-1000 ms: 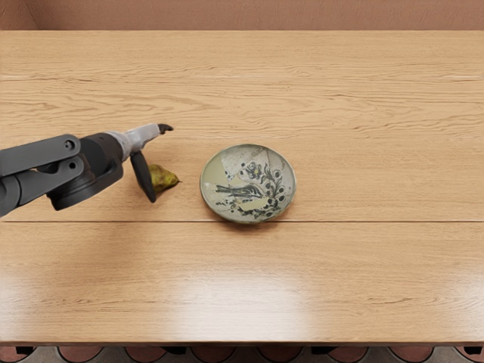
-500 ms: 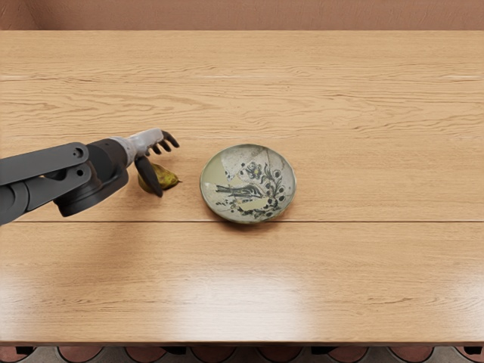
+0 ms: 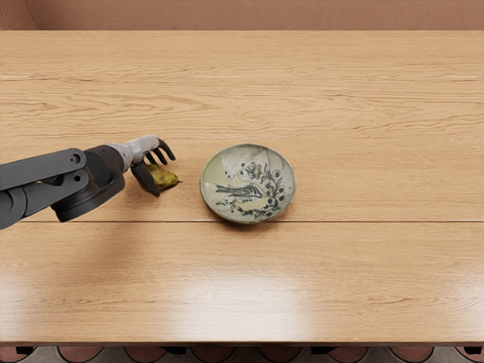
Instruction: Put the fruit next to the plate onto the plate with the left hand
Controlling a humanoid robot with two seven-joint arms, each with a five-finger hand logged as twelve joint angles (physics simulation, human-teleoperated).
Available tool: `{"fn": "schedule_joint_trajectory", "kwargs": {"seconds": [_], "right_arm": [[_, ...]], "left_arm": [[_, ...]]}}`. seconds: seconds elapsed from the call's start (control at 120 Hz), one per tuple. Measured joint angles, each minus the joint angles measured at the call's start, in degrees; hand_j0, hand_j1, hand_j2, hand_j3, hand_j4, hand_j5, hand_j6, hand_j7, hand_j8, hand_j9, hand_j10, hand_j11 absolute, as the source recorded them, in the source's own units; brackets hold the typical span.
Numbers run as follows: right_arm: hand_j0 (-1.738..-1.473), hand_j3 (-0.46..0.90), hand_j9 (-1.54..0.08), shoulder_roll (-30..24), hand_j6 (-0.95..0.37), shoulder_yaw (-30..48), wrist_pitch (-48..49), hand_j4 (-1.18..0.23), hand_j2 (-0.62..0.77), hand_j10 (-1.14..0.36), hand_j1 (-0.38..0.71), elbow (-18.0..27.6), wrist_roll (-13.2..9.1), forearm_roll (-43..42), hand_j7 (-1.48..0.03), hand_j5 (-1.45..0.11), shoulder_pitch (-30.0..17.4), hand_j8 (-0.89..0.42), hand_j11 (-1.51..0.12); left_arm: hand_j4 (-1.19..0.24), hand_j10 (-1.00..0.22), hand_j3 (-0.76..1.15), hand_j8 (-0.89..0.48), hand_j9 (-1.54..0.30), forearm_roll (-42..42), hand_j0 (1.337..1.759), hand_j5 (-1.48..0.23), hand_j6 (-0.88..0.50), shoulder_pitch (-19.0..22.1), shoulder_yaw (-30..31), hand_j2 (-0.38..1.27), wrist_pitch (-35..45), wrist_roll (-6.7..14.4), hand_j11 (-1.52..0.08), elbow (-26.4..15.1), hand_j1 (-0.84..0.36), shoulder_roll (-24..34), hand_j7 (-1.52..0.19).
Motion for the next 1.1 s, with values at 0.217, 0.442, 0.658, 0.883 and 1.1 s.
{"fn": "schedule_joint_trajectory", "kwargs": {"seconds": [0.217, 0.442, 0.658, 0.883, 1.1], "right_arm": [[-1.658, 0.00, -0.03, 0.00, -0.02, 0.00, 0.00, -0.02, 0.00, -0.02, -0.32, 0.01, -0.01, 0.00, -0.03, -0.03, 0.02, -0.02, -0.03], [-1.658, 0.00, -0.03, 0.00, -0.02, 0.00, 0.00, -0.02, 0.00, -0.02, -0.32, 0.01, -0.01, 0.00, -0.03, -0.03, 0.02, -0.02, -0.03], [-1.658, 0.00, -0.03, 0.00, -0.02, -0.01, 0.00, -0.02, 0.00, -0.02, -0.32, 0.01, -0.01, 0.00, -0.03, -0.03, 0.01, -0.02, -0.03], [-1.658, 0.00, -0.03, 0.00, -0.02, 0.00, 0.00, -0.02, 0.00, -0.02, -0.32, 0.02, -0.01, 0.00, -0.03, -0.03, 0.02, -0.02, -0.03], [-1.658, 0.00, -0.03, 0.00, -0.02, 0.00, 0.00, -0.02, 0.00, -0.02, -0.32, 0.01, -0.01, 0.00, -0.03, -0.03, 0.02, -0.02, -0.03]], "left_arm": [[-0.50, -0.50, 0.00, -0.44, -0.66, 0.01, 1.657, -0.65, -0.50, 0.01, 0.00, 0.16, 0.00, 0.00, -0.65, 0.02, -0.22, -0.08, -0.65], [-0.58, -0.54, 0.00, -0.42, -0.75, 0.32, 1.654, -0.70, -0.47, 0.80, -0.14, 0.15, 0.09, -0.04, -0.75, 0.04, -0.22, -0.13, -0.72], [-0.64, -0.50, 0.00, -0.38, -0.83, -0.47, 1.652, -0.79, -0.43, 0.79, -0.44, 0.26, 0.02, 0.04, -0.84, 0.55, -0.24, -0.44, -0.81], [-0.65, -0.49, 0.00, -0.35, -0.88, -6.04, 1.653, -0.89, -0.39, -0.49, -3.40, 0.23, -0.40, -0.01, -0.88, 0.78, -0.23, 0.30, -0.88], [-0.65, -0.49, 0.00, -0.36, -0.90, -15.62, 1.654, -0.93, -0.39, -5.44, -7.53, 0.23, -0.93, -0.02, -0.90, 0.81, -0.23, 1.27, -0.90]]}}
